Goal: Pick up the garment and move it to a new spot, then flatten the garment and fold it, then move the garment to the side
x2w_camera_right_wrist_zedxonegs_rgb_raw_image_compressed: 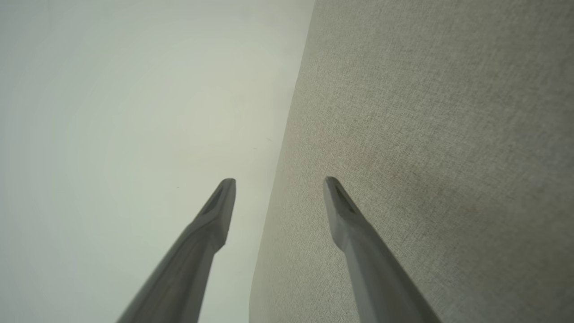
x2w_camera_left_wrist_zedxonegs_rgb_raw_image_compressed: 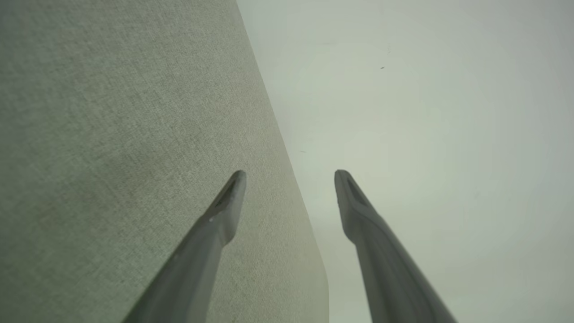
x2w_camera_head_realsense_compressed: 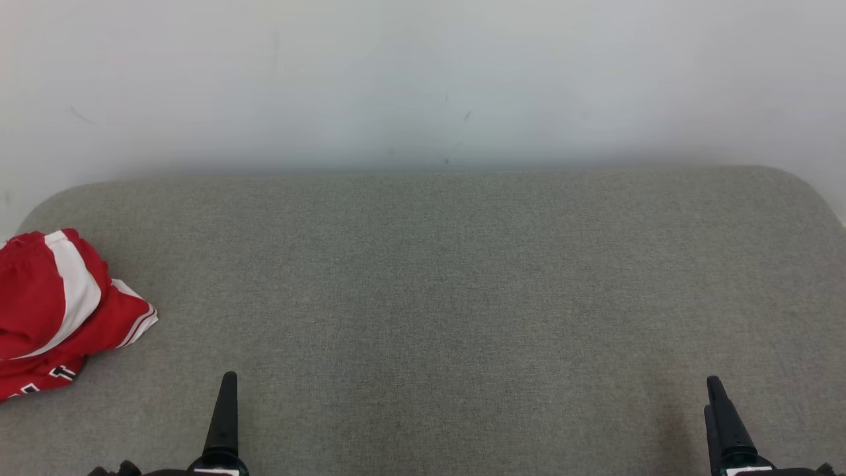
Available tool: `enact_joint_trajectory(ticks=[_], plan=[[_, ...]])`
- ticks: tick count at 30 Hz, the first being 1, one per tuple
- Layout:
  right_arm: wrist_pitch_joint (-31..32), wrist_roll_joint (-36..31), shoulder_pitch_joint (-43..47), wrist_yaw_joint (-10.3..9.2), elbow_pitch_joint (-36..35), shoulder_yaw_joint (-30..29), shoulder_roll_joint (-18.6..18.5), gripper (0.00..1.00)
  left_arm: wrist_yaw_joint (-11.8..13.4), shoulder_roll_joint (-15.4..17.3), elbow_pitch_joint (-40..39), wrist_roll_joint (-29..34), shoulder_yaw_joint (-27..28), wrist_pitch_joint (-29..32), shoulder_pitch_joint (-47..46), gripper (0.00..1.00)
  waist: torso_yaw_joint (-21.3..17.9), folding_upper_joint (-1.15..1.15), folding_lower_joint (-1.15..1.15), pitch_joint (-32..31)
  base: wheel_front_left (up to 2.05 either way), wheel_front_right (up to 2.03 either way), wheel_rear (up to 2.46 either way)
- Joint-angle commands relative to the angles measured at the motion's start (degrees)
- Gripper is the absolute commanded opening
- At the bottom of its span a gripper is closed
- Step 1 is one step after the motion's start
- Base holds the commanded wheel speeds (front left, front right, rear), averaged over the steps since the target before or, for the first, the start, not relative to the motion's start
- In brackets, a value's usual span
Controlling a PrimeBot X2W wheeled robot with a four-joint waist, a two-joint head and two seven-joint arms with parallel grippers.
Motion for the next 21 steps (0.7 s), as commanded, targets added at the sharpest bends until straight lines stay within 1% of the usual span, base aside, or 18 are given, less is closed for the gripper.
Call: enact_joint_trajectory(ticks=[1,5,7,21], plan=[[-0.72,-2.08,-1.15,-0.03,-0.92,0.58,-0.46,1.00,0.00,0.13,-1.06,3.18,0.34,-0.59,0.02,1.00,0.02,0.00,0.00,0.00,0.00,0.00,0.00],[-1.78,-5.54,-1.16,-0.03,-1.23,1.43,-0.49,1.00,0.17,0.15,-1.41,8.70,0.87,-1.27,0.46,1.00,0.04,0.00,0.00,-0.02,0.00,0.00,0.00],[-2.06,-6.63,-1.19,-0.03,-1.25,1.75,-0.49,1.00,0.34,0.15,-1.59,9.90,0.96,-1.45,0.59,1.00,0.03,0.00,0.00,-0.03,0.00,0.00,0.00],[-5.46,-24.25,-0.94,-0.04,-1.26,4.22,-0.58,1.00,3.24,0.21,-3.95,25.52,0.99,-3.62,2.37,1.00,-0.08,0.00,0.00,-0.37,0.00,0.00,0.00]])
